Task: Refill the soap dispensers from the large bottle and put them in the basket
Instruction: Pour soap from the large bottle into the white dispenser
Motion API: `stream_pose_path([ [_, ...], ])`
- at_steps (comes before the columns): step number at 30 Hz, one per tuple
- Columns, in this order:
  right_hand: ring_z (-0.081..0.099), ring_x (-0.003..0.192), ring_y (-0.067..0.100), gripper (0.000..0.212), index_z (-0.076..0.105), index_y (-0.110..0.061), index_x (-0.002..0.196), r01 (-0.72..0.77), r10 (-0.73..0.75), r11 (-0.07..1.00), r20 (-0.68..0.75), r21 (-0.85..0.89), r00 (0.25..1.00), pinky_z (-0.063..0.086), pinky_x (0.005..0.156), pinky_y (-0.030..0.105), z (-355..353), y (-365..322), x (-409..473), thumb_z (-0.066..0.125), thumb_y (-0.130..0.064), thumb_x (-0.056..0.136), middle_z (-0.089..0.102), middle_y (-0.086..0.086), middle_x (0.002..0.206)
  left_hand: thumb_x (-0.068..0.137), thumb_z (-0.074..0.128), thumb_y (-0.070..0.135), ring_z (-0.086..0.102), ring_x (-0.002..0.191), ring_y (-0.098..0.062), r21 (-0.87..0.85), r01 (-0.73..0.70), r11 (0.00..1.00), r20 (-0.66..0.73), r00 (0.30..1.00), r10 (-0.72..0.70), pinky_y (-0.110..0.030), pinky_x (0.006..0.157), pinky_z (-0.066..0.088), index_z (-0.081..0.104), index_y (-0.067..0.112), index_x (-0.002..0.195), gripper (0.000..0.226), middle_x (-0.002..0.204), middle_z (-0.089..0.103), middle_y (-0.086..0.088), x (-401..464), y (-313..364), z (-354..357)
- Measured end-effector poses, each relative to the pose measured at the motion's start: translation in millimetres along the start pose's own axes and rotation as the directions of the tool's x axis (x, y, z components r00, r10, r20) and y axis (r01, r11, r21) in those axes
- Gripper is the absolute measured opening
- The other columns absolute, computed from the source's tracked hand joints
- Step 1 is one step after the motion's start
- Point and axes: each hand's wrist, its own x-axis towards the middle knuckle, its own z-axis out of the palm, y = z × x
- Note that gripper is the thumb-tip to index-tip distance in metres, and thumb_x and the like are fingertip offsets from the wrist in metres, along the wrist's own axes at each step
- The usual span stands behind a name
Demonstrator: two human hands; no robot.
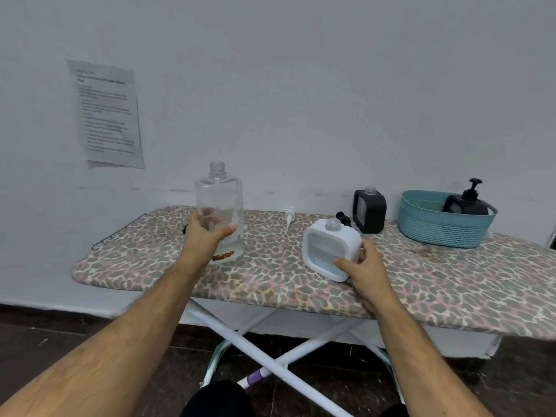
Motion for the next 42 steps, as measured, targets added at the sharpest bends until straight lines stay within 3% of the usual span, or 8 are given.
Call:
stream_pose_path([
  [8, 0.065, 0.100, 0.022, 0.052, 0.047, -0.023, 0.123, -0.012, 0.012, 1.000, -0.010, 0.016, 1.000, 0.056, 0.054, 0.023, 12.2, 3.0, 6.6, 0.073, -0.002, 0.083, 0.060, 0.009, 0.119, 0.080, 0.080, 0.012, 0.055, 0.120, -0.024, 0.030, -0.004, 1.000, -0.086, 0.996, 0.007, -0.043, 0.103, 0.047, 0.041, 0.010, 0.134, 0.067, 0.127, 0.056, -0.008, 30.7, -16.7, -21.3],
  [14, 0.065, 0.101, 0.024, 0.049, 0.047, -0.027, 0.121, 0.025, -0.026, 0.999, -0.008, -0.038, 1.000, 0.059, 0.063, 0.035, 15.4, 6.8, 5.5, 0.073, -0.007, 0.085, 0.060, 0.003, 0.115, 0.084, 0.076, 0.010, 0.052, 0.123, -0.026, 0.067, -0.006, 0.998, -0.110, 0.994, 0.014, -0.033, 0.097, 0.045, 0.039, 0.003, 0.133, 0.061, 0.127, 0.054, -0.011, 29.3, -31.0, -20.7],
  [18, 0.066, 0.095, 0.021, 0.045, 0.048, -0.027, 0.120, 0.030, -0.030, 0.999, 0.007, -0.033, 1.000, 0.057, 0.055, 0.030, 15.3, 5.3, 3.4, 0.071, -0.006, 0.087, 0.060, 0.004, 0.112, 0.085, 0.076, 0.011, 0.053, 0.125, -0.026, 0.047, 0.024, 0.999, -0.088, 0.996, -0.020, -0.037, 0.101, 0.046, 0.037, 0.005, 0.135, 0.063, 0.133, 0.054, -0.014, 30.1, -37.2, -22.1],
  [24, 0.065, 0.096, 0.017, 0.047, 0.047, -0.028, 0.122, 0.027, -0.026, 0.998, 0.008, -0.055, 1.000, 0.057, 0.055, 0.026, 15.1, 3.4, 2.9, 0.071, -0.007, 0.088, 0.059, 0.002, 0.115, 0.073, 0.087, 0.023, 0.059, 0.116, -0.026, 0.166, 0.050, 0.985, -0.096, 0.995, -0.034, -0.037, 0.091, 0.049, 0.037, 0.010, 0.136, 0.082, 0.126, 0.057, -0.006, 29.3, -34.6, -25.5],
  [29, 0.065, 0.095, 0.017, 0.049, 0.046, -0.024, 0.128, 0.029, -0.027, 0.994, 0.021, -0.102, 0.999, 0.055, 0.053, 0.023, 14.0, 0.7, 0.6, 0.071, -0.009, 0.088, 0.059, 0.001, 0.114, 0.070, 0.089, 0.023, 0.049, 0.129, -0.023, 0.183, -0.014, 0.983, -0.133, 0.990, 0.039, -0.036, 0.103, 0.041, 0.025, 0.013, 0.150, 0.103, 0.142, 0.049, -0.007, 17.2, -29.0, -30.0],
  [34, 0.062, 0.089, 0.012, 0.049, 0.045, -0.026, 0.126, 0.046, -0.044, 0.987, 0.014, -0.156, 0.999, 0.054, 0.050, 0.020, 12.2, -2.9, -2.3, 0.071, -0.009, 0.088, 0.055, -0.007, 0.107, 0.086, 0.072, 0.038, 0.047, 0.120, -0.021, 0.421, -0.116, 0.899, -0.346, 0.896, 0.278, -0.038, 0.100, 0.040, 0.042, 0.014, 0.142, 0.068, 0.128, 0.051, -0.005, -13.4, -30.5, -30.3],
  [38, 0.061, 0.089, 0.010, 0.053, 0.044, -0.025, 0.129, 0.049, -0.049, 0.979, 0.003, -0.196, 0.999, 0.053, 0.050, 0.020, 12.2, -3.8, -3.8, 0.072, -0.010, 0.087, 0.054, -0.007, 0.106, 0.090, 0.068, 0.026, 0.050, 0.099, -0.016, 0.503, -0.267, 0.822, -0.272, 0.854, 0.444, -0.040, 0.089, 0.047, 0.059, 0.016, 0.117, 0.030, 0.105, 0.054, 0.002, -28.8, -30.5, -27.1],
  [42, 0.062, 0.085, 0.008, 0.063, 0.045, -0.022, 0.134, 0.069, -0.092, 0.960, -0.074, -0.270, 0.993, 0.060, 0.057, 0.032, 12.3, -4.6, -5.9, 0.080, -0.016, 0.081, 0.056, -0.002, 0.109, 0.093, 0.065, 0.024, 0.056, 0.083, -0.006, 0.419, -0.335, 0.844, -0.154, 0.890, 0.430, -0.026, 0.075, 0.049, 0.065, 0.016, 0.107, 0.016, 0.093, 0.060, 0.006, -33.4, -22.3, -16.1],
])
